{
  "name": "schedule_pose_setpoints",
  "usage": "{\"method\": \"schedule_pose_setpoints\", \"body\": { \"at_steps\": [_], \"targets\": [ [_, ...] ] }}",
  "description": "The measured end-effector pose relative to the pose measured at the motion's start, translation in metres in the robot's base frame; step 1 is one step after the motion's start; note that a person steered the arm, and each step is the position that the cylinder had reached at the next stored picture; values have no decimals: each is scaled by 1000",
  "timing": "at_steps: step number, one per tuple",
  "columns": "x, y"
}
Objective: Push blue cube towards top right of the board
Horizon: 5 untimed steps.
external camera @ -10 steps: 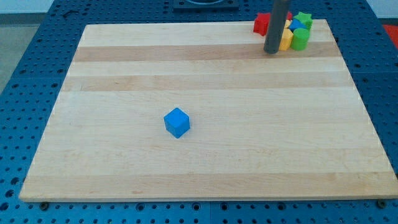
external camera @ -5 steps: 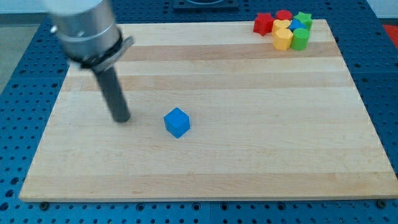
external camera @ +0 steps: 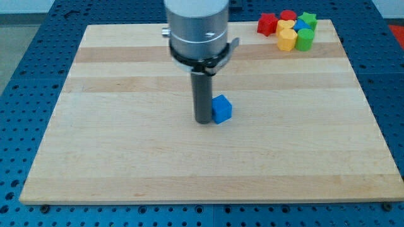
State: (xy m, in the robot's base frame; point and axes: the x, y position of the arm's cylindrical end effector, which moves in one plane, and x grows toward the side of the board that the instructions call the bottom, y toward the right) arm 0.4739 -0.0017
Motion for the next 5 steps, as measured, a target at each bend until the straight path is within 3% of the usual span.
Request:
{"method": "schedule_pose_setpoints", "body": {
  "at_steps": [2, 5],
  "targets": [
    [-18, 62],
    [-84, 115]
  ]
}}
